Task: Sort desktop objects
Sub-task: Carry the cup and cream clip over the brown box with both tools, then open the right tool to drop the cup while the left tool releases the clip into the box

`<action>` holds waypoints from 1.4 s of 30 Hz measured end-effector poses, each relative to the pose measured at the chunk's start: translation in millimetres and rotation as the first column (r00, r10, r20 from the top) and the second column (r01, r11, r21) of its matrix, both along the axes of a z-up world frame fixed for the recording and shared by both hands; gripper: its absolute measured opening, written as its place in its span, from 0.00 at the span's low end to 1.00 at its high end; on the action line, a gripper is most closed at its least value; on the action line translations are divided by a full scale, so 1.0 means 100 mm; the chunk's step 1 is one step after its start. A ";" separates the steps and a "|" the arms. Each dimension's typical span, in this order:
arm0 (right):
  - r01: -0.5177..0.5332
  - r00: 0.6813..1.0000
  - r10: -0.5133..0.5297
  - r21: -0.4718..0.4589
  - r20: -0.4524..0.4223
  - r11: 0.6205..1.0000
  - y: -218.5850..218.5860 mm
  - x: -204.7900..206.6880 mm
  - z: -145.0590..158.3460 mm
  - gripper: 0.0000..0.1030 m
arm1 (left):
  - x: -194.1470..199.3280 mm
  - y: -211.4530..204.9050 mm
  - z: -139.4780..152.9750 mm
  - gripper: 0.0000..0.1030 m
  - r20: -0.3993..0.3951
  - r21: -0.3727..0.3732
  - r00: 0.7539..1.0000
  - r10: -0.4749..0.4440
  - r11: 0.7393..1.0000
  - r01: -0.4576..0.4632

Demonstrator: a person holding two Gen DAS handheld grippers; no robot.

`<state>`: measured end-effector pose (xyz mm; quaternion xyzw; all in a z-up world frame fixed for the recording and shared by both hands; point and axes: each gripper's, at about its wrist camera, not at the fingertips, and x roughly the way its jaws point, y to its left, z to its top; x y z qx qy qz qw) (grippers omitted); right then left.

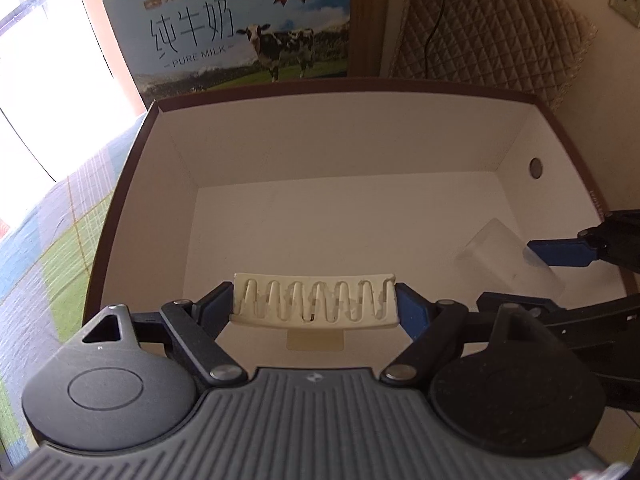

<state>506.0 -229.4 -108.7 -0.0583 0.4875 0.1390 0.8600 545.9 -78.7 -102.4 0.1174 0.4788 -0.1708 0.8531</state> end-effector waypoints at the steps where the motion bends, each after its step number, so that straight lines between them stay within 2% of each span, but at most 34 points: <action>1: 0.000 1.000 0.000 -0.003 -0.013 1.000 0.00 0.03 -0.02 0.48 | 0.03 -0.01 -0.03 0.79 -0.011 0.010 1.000 -0.001 1.000 0.001; 6: -0.009 0.999 0.008 -0.014 -0.051 1.000 -0.01 0.14 -0.10 0.48 | 0.15 -0.06 -0.13 0.79 -0.067 0.061 0.998 -0.013 0.998 0.017; 16: -0.024 0.997 0.022 -0.026 -0.079 0.999 0.02 0.28 -0.16 0.48 | 0.22 -0.05 -0.19 0.80 -0.103 0.084 0.995 -0.009 0.996 0.018; 20: -0.033 0.996 0.031 -0.029 -0.078 0.999 0.03 0.30 -0.16 0.49 | 0.21 -0.04 -0.18 0.86 -0.100 0.087 0.995 -0.015 0.996 0.024; 22: -0.038 0.996 0.036 -0.022 -0.082 0.999 0.03 0.30 -0.16 0.62 | 0.22 -0.04 -0.16 0.86 -0.094 0.090 0.995 -0.016 0.996 0.024; 24: -0.038 0.997 0.036 -0.025 -0.068 0.999 0.03 0.28 -0.14 0.71 | 0.22 -0.03 -0.15 0.88 -0.088 0.096 0.996 -0.011 0.995 0.019; 28: -0.043 0.997 0.042 -0.011 -0.065 0.999 0.01 0.25 -0.11 0.78 | 0.21 0.01 -0.12 0.90 -0.088 0.093 0.996 -0.010 0.995 0.018; 34: -0.066 0.997 0.067 0.034 -0.035 0.997 -0.01 0.13 0.00 0.84 | 0.13 0.06 -0.05 0.91 -0.078 0.084 0.997 -0.006 0.996 0.013; 42: -0.065 0.998 0.064 0.059 0.025 0.996 -0.08 -0.11 0.21 0.87 | -0.05 0.13 0.16 0.91 -0.049 0.048 0.999 0.014 0.999 -0.011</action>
